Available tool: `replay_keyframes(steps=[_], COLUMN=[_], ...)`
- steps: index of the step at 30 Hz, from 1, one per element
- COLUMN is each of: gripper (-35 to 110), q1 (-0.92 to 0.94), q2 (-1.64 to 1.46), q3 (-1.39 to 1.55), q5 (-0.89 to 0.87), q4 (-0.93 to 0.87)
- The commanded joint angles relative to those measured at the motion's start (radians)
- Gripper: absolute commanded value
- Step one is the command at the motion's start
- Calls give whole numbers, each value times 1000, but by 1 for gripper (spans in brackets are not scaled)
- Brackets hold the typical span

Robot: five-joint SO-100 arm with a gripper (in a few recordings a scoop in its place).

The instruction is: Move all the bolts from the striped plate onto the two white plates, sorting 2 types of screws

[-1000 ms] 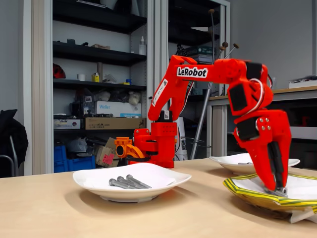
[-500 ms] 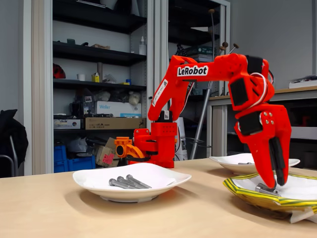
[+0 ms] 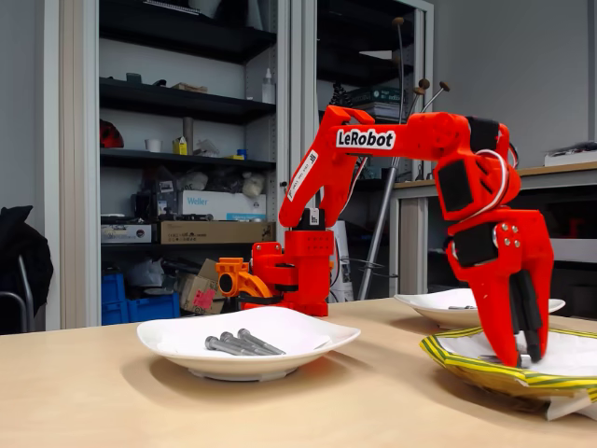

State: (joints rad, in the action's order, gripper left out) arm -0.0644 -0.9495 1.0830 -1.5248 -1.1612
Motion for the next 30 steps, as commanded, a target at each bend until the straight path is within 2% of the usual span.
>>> replay_keyframes(steps=[1, 9, 17, 21, 30], gripper=[11, 9, 7, 0, 0], q1=[-18, -28, -34, -21, 2], q2=[-54, -61, -66, -74, -48], q3=[31, 107, 140, 164, 71], q5=[-9, 46, 328, 368, 511], q4=[11, 37, -2, -3, -71])
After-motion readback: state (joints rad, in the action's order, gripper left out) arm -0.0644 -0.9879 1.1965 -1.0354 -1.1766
